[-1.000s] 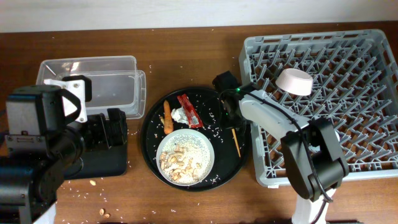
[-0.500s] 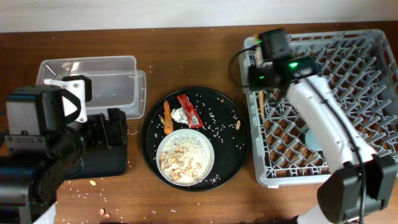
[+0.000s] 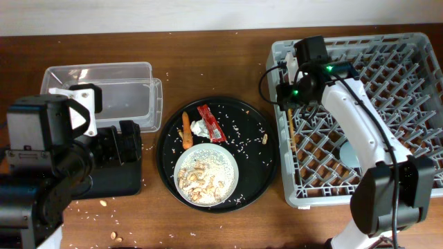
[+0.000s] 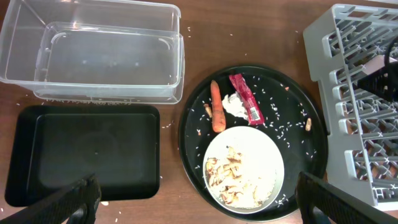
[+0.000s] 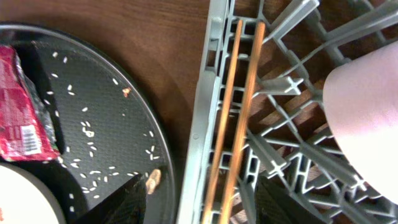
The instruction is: Sort waste into correct bins and load items into the dishwasher rack
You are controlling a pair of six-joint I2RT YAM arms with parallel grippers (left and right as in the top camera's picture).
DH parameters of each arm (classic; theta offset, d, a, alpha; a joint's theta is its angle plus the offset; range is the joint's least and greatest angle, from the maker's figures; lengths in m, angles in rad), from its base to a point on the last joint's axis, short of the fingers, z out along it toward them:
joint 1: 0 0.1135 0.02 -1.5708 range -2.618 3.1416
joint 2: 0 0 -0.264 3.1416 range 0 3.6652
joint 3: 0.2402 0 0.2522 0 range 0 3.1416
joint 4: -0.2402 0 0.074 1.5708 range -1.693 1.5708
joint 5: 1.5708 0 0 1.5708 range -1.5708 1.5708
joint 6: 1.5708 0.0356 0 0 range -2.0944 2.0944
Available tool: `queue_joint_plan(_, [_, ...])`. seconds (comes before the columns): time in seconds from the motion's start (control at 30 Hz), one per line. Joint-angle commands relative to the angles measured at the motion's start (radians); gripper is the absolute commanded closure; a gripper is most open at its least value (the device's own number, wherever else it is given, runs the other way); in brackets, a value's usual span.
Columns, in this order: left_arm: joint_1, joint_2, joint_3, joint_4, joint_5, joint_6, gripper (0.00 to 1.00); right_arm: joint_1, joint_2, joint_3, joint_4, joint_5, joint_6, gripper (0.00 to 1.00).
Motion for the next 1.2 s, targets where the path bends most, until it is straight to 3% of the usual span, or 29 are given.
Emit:
queue_joint_plan(0.0, [0.003, -0.01, 0.002, -0.001, -0.014, -0.004, 0.01, 0.01, -0.141, 0.064, -0.065, -0.098, 0.014, 0.39])
queue_joint_plan(0.07, [0.003, -0.01, 0.002, -0.001, -0.014, -0.004, 0.01, 0.017, -0.204, 0.072, -0.088, -0.153, 0.014, 0.27])
queue_joint_plan(0.13, [0.003, -0.01, 0.002, -0.001, -0.014, -0.004, 0.0, 0.031, -0.307, 0.073, -0.127, -0.208, 0.014, 0.02])
queue_joint_plan(0.37, [0.003, -0.01, 0.002, -0.001, -0.014, -0.004, 0.01, 0.043, -0.586, 0.073, -0.343, -0.13, -0.023, 0.02])
queue_joint_plan(0.63, [0.003, -0.01, 0.002, -0.001, -0.014, -0.004, 0.01, 0.043, -0.822, 0.034, -0.365, 0.033, -0.024, 0.02])
queue_joint_plan(0.77, [0.003, -0.01, 0.002, -0.001, -0.014, -0.004, 0.01, 0.041, -0.972, -0.144, -0.126, 0.1, -0.032, 0.02])
queue_joint_plan(0.8, [0.003, -0.01, 0.002, -0.001, -0.014, -0.004, 0.01, 0.041, -1.057, -0.287, 0.018, 0.098, -0.035, 0.02])
queue_joint_plan(0.93, [0.003, -0.01, 0.002, -0.001, -0.014, -0.004, 0.01, 0.041, -1.235, -0.666, 0.311, 0.097, -0.034, 0.02])
queue_joint_plan(1.17, [0.003, -0.01, 0.002, -0.001, -0.014, -0.004, 0.01, -0.022, -1.551, -1.203, 0.598, 0.013, -0.034, 0.01])
